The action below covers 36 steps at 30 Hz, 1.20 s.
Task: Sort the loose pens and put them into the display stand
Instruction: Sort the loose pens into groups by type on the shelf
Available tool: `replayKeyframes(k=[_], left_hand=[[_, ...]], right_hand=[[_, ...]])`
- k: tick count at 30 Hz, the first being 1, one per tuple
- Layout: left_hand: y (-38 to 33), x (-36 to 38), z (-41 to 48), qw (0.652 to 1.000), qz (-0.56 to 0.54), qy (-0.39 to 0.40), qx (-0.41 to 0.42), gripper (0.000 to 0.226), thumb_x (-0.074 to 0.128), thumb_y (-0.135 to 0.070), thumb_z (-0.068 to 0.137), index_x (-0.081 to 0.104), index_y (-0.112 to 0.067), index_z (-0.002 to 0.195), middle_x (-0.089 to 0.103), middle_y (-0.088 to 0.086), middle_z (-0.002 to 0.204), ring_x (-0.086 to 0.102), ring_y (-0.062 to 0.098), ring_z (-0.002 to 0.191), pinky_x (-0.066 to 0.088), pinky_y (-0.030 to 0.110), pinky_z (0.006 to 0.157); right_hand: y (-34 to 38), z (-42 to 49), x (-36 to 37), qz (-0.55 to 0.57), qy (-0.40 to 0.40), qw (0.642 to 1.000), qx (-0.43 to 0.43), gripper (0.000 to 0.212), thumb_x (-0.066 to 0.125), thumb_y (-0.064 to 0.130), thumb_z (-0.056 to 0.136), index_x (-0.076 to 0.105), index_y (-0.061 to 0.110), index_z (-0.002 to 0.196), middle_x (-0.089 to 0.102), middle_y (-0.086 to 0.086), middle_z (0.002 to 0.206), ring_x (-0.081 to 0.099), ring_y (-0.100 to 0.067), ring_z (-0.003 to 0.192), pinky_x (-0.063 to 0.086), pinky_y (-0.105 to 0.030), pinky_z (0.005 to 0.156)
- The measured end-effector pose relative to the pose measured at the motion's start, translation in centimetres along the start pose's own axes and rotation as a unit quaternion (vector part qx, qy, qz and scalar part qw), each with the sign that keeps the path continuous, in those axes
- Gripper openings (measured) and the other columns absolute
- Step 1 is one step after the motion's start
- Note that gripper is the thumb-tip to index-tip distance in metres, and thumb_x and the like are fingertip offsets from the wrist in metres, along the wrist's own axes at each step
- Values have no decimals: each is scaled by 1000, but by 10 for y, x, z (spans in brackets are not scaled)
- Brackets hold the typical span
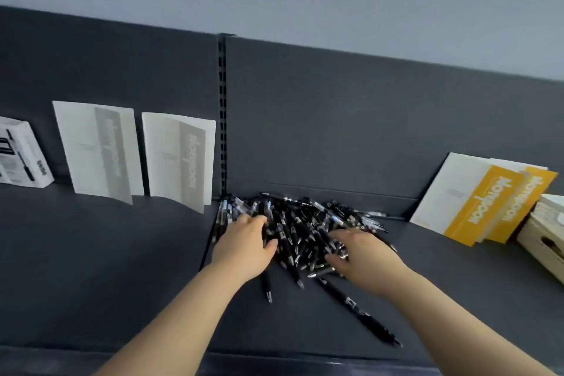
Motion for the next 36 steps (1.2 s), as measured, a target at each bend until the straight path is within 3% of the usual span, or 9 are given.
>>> replayKeyframes(k=[7,14,19,22,25,28,31,33,36], left_hand=[[13,14,34,996,12,45,-81,68,38,-55,92,23,-16,146,40,11,140,43,28,124,47,38,90],[-1,23,51,989,58,69,-116,69,43,-54,91,23,-14,143,39,14,139,41,29,124,45,37,89],[-10,26,60,988,51,87,-115,65,47,-45,91,21,-16,144,39,16,136,46,29,119,45,36,84],[-13,30,63,986,47,115,-113,75,51,-40,91,7,-21,149,44,12,132,54,25,106,45,32,69],[-17,37,61,984,35,128,-115,74,49,-26,93,0,-23,150,56,5,109,55,17,77,41,30,54],[-18,40,56,985,-26,120,-122,68,42,-22,95,2,-23,149,54,0,85,50,14,60,37,28,47],[-17,37,50,989,-61,82,-107,64,38,-24,96,3,-22,150,53,0,84,45,12,54,31,26,44],[-16,32,46,990,-89,60,-95,62,38,-25,96,5,-23,149,54,0,81,47,12,54,33,26,45],[-17,22,43,985,-147,26,-86,60,40,-25,96,11,-22,148,56,1,75,50,15,55,37,29,50]], right_hand=[[9,44,9,9,-12,999,41,27,47,30,94,55,11,110,58,-8,109,57,-28,102,45,-33,79],[17,71,33,34,10,995,89,36,50,34,92,53,9,118,56,-13,119,54,-30,110,44,-32,86],[25,81,43,55,18,992,111,54,51,32,91,36,11,139,39,-15,132,52,-34,115,44,-36,95],[23,80,45,64,26,992,110,54,48,23,91,31,11,140,35,-17,133,54,-36,110,46,-35,90],[17,78,45,77,31,991,109,48,49,20,91,34,7,134,38,-16,130,56,-34,105,47,-33,84],[9,74,40,92,30,991,95,31,45,14,90,41,3,119,45,-17,121,54,-31,102,41,-29,75],[-1,72,28,139,-1,986,88,31,46,14,89,43,4,118,52,-15,114,55,-29,97,38,-28,70],[-6,65,19,196,-24,976,88,23,48,15,88,46,10,111,58,-7,94,55,-19,77,38,-27,63],[-16,49,14,348,-23,931,106,8,48,13,88,48,19,93,47,4,60,40,-9,47,32,-20,42]])
Point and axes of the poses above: each hand's wrist, its own z-axis towards the middle knuckle, its own x-axis out of the palm, y = z × x, the point moved 2 cm from there along z, towards the middle knuckle
